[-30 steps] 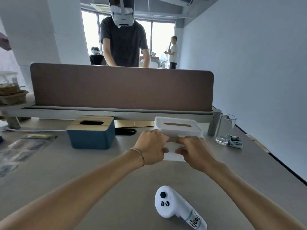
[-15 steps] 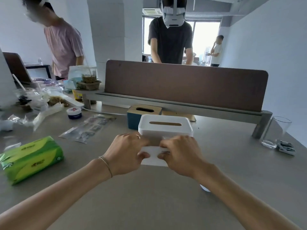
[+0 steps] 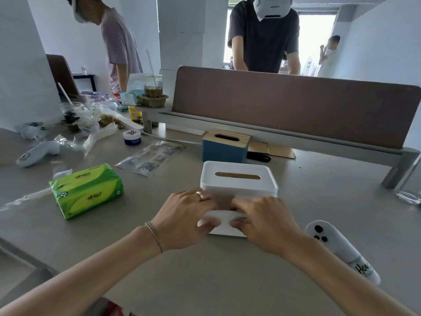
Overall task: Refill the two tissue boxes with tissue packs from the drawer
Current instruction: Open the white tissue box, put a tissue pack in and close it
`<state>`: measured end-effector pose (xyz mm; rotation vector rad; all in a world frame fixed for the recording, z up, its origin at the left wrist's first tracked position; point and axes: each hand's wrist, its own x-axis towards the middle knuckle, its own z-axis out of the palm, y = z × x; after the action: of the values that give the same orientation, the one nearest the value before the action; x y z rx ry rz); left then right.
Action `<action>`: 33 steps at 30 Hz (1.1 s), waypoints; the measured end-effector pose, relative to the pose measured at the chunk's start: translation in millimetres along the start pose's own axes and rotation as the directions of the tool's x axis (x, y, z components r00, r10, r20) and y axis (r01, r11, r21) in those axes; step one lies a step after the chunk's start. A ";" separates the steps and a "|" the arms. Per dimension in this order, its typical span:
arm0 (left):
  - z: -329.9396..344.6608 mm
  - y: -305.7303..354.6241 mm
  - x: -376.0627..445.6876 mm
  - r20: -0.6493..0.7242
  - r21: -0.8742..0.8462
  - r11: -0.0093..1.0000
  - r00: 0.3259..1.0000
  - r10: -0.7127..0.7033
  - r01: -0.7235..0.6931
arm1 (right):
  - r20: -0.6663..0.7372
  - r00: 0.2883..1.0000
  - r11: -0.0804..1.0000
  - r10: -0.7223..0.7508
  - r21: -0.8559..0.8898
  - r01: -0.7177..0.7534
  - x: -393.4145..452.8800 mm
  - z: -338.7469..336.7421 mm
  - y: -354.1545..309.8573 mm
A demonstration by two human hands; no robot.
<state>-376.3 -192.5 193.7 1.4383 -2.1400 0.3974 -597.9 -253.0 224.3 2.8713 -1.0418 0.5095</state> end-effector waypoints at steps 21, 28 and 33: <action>59.4 -38.5 86.1 0.467 -0.884 -0.313 0.618 -0.633 0.347 | -0.110 0.988 0.988 0.110 0.121 -0.097 56.3 21.0 5.5; 62.6 -38.4 89.1 0.468 -0.883 -0.367 0.591 -0.657 0.292 | -0.148 0.984 0.989 0.096 0.127 -0.077 56.8 24.0 6.0; 63.7 -38.8 89.7 0.518 -0.856 -0.400 0.546 -0.659 0.328 | -0.230 0.970 0.997 0.075 0.050 -0.065 54.4 21.3 4.6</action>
<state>-383.8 -309.0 191.1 1.0093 -0.5598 -1.1977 -555.5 -293.4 221.3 2.7310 -1.1068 0.8584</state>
